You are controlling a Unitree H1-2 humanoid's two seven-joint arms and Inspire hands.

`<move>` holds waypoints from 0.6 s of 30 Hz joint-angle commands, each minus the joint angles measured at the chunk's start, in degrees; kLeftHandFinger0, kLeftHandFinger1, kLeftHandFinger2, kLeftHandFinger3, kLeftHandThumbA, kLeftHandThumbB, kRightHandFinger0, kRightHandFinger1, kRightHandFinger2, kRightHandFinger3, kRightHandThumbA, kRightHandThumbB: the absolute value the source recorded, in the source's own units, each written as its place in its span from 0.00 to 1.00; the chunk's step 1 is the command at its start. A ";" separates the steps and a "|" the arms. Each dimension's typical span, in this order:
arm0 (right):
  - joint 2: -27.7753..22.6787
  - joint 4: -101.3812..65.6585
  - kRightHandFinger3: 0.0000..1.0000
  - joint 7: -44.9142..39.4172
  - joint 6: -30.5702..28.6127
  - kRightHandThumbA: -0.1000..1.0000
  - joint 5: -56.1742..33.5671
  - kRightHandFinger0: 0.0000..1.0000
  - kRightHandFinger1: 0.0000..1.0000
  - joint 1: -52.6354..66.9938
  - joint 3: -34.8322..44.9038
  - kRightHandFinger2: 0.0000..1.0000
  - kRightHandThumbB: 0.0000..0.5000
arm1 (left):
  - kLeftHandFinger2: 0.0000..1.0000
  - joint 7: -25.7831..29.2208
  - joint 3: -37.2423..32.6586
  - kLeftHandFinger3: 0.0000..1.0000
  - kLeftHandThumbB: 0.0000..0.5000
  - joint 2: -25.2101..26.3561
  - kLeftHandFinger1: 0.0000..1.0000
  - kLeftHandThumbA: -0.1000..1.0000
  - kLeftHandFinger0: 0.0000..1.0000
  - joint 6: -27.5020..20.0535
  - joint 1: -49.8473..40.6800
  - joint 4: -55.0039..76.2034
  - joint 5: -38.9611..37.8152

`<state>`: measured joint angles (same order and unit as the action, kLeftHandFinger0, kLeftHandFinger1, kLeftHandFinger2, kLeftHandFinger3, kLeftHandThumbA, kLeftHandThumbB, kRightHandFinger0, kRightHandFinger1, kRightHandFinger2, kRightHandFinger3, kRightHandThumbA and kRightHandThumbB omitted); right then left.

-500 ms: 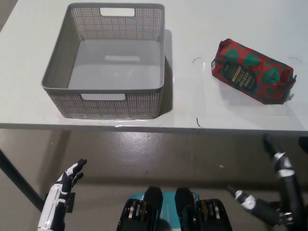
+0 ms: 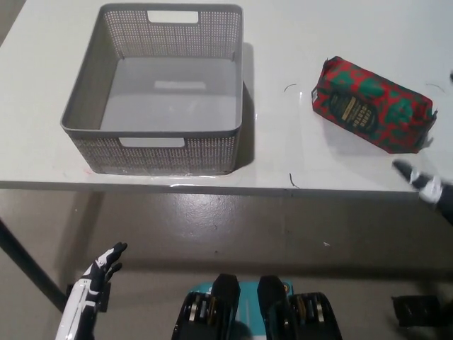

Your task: Use the right hand to pick up a bag of coffee beans on the right hand side and place it into a container on the left hand side

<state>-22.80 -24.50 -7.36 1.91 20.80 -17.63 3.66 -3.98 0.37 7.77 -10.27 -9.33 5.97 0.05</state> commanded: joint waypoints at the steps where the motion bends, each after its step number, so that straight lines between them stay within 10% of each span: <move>1: -10.06 4.60 1.00 -10.92 14.16 0.92 6.01 1.00 1.00 -15.52 -1.59 1.00 0.94 | 1.00 -0.89 0.70 1.00 0.30 0.73 1.00 1.00 1.00 -3.02 -0.43 2.20 -2.19; 8: -16.32 21.20 1.00 -23.63 19.57 0.88 8.24 1.00 1.00 -35.80 -12.68 1.00 0.92 | 1.00 -0.65 0.73 1.00 0.31 0.26 1.00 1.00 1.00 -4.16 -2.33 1.46 -2.31; 18: -11.22 55.26 1.00 -27.85 14.19 0.90 12.54 1.00 1.00 -57.30 -26.20 1.00 1.00 | 1.00 -0.27 1.04 1.00 0.36 -0.49 1.00 1.00 1.00 -5.22 -3.84 -0.03 -2.74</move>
<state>-33.27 13.31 -23.58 13.52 26.56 -56.18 -14.83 -3.96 0.38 7.35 -10.27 -11.62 5.65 -0.02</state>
